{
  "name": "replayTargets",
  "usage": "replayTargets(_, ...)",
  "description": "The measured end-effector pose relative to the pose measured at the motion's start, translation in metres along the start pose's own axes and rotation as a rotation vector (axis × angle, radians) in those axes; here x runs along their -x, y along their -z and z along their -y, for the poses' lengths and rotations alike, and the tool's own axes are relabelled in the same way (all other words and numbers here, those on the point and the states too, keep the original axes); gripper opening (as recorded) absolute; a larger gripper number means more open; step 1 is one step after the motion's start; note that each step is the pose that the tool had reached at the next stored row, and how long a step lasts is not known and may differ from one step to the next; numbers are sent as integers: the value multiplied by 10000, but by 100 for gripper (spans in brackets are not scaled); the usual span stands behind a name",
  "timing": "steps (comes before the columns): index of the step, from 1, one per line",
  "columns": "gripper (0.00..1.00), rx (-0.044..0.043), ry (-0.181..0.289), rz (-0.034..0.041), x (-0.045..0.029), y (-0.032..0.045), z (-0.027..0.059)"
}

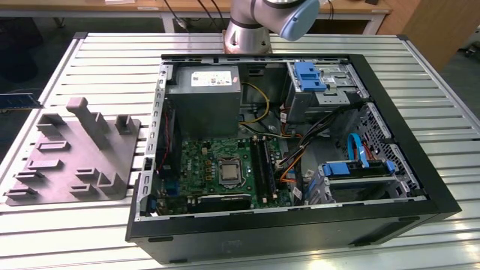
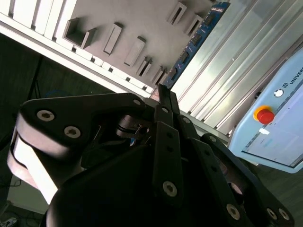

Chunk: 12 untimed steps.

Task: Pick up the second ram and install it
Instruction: 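Pick up the second ram and move it above second insertion slot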

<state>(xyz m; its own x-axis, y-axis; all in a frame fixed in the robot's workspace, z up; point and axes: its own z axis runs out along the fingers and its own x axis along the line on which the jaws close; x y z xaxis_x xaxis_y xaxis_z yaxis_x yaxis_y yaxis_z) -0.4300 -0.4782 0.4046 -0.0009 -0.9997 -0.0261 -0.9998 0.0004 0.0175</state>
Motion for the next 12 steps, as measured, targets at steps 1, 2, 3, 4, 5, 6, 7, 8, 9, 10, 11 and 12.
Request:
replayTargets(1, 11, 0, 0, 0, 0, 0, 16)
replayTargets(2, 11, 0, 0, 1, 0, 0, 32)
replayTargets(3, 11, 0, 0, 0, 0, 1, 49)
replayTargets(4, 11, 0, 1, 0, 0, 1, 65)
replayTargets(5, 11, 0, 1, 0, 0, 1, 81)
replayTargets(6, 11, 0, 1, 0, 0, 2, 100)
replayTargets(7, 11, 0, 1, 0, 0, 2, 116)
replayTargets(8, 11, 0, 0, 0, 0, 2, 133)
replayTargets(9, 11, -1, 0, 0, 0, 2, 149)
replayTargets(10, 11, 0, 1, 1, 0, 3, 165)
replayTargets(11, 11, 0, 0, 0, 0, 3, 182)
replayTargets(12, 11, 0, 1, 0, -1, 3, 201)
